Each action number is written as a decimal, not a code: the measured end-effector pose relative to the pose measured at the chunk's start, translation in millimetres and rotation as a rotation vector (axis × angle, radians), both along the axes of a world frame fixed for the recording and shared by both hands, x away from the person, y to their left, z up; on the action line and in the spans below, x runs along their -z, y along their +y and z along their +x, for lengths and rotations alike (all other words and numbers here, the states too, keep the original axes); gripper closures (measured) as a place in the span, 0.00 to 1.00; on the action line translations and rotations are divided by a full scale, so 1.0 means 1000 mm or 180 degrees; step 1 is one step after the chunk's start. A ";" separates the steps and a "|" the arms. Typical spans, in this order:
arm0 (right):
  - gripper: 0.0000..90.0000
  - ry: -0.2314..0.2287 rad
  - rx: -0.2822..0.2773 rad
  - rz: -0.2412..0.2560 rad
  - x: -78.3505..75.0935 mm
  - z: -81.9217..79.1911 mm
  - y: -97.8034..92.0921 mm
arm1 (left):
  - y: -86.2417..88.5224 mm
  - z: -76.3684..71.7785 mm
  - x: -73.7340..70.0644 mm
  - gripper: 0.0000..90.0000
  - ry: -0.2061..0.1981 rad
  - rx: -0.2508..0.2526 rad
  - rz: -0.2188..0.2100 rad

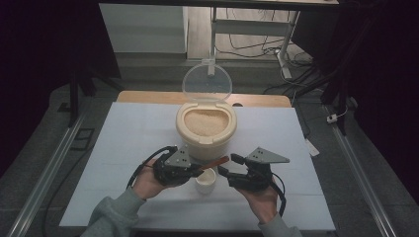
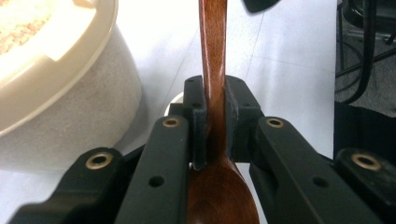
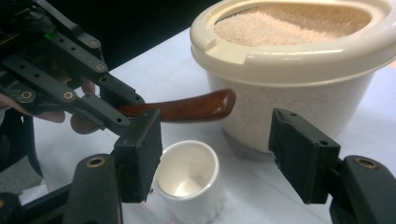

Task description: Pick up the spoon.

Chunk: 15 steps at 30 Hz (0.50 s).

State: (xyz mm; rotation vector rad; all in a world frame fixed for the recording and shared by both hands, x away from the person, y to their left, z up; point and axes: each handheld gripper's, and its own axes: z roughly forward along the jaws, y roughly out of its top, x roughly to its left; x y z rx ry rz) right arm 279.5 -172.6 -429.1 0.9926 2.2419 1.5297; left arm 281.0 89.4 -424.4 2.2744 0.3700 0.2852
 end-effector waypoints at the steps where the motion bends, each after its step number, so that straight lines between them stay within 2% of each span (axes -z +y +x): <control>1: 0.39 0.0020 -0.0001 0.0030 0.001 0.000 0.001 | -0.001 0.000 0.000 0.89 -0.0006 0.0010 -0.0002; 5: 0.45 0.0044 -0.0033 0.0162 0.003 0.000 0.006 | -0.004 -0.002 0.000 0.89 -0.0039 0.0025 -0.0002; 10: 0.59 0.0059 -0.0069 0.0344 0.002 -0.003 0.011 | -0.007 -0.004 0.002 0.89 -0.0070 0.0024 0.0061; 13: 0.70 0.0080 -0.0091 0.0539 0.000 -0.003 0.009 | -0.008 -0.004 0.003 0.89 -0.0067 0.0040 0.0075; 15: 0.75 0.0085 -0.0133 0.0610 -0.001 -0.003 0.009 | -0.008 -0.005 0.003 0.89 -0.0085 0.0034 0.0098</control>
